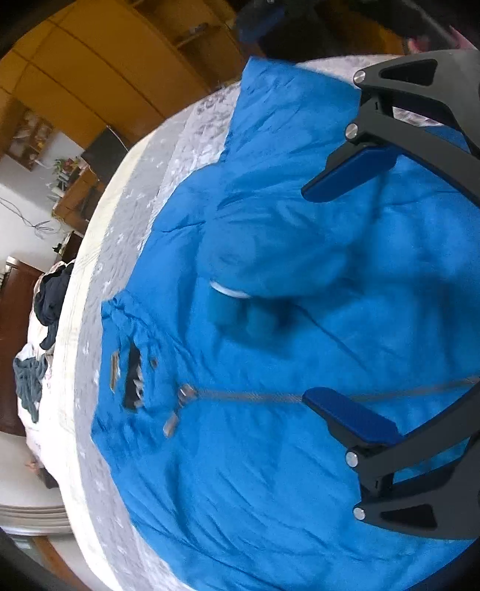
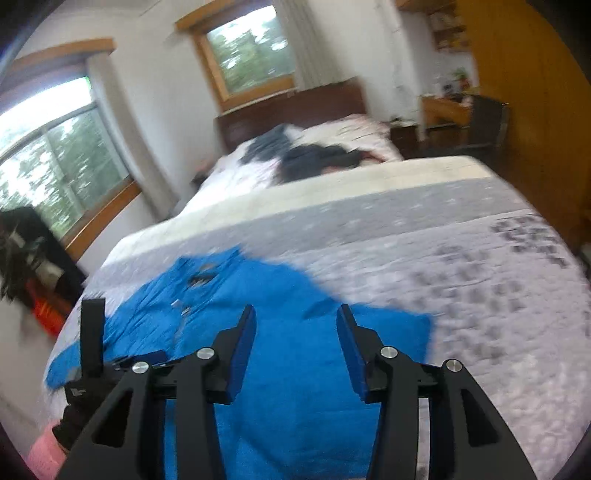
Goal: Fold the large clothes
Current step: 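Fold the gripped sleeve across the jacket body with the right tool and release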
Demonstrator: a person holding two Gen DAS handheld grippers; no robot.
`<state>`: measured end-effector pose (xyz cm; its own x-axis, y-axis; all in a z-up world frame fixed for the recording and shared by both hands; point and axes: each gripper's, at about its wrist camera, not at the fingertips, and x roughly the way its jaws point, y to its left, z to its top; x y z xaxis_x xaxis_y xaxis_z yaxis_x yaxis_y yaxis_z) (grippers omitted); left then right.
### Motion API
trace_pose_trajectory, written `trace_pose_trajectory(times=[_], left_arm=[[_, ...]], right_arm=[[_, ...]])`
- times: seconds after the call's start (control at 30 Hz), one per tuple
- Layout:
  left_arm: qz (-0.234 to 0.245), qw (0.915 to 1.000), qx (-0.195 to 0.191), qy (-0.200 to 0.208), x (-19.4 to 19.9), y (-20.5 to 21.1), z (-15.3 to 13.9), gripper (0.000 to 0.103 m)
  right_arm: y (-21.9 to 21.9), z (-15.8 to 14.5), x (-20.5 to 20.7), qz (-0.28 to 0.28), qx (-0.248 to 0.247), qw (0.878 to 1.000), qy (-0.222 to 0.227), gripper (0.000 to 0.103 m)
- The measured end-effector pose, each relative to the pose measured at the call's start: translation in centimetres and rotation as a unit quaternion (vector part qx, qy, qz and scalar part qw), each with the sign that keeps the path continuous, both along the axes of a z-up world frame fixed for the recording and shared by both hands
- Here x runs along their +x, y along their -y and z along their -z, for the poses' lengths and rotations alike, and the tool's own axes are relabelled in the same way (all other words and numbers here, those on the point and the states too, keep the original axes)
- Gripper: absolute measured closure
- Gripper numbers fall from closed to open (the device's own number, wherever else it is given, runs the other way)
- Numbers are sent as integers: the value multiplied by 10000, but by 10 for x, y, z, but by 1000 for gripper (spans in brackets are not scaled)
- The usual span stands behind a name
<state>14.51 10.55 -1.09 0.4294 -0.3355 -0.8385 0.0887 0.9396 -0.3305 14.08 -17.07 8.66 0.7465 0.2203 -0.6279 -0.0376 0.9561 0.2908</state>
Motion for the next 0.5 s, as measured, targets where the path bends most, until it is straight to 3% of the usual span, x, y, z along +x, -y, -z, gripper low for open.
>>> trace_pose_trajectory(times=[0.07, 0.1, 0.17, 0.23, 0.33, 0.5], left_arm=[[67, 9999, 87, -40, 10, 11, 7, 11], [134, 9998, 133, -84, 13, 16, 11, 26], [185, 9996, 203, -59, 15, 24, 14, 33], [266, 9995, 164, 59, 13, 29, 12, 57], [268, 9995, -19, 177, 11, 29, 6, 77], [-16, 9977, -313, 601, -3, -4, -16, 86]], right_arm=[[11, 1, 2, 64, 87, 9999, 7, 56], [17, 2, 3, 93, 171, 9998, -9, 56], [20, 4, 6, 162, 191, 9997, -36, 56], [26, 6, 8, 228, 207, 9995, -73, 56], [26, 11, 12, 235, 229, 9994, -127, 56], [30, 18, 16, 264, 303, 9990, -196, 56]])
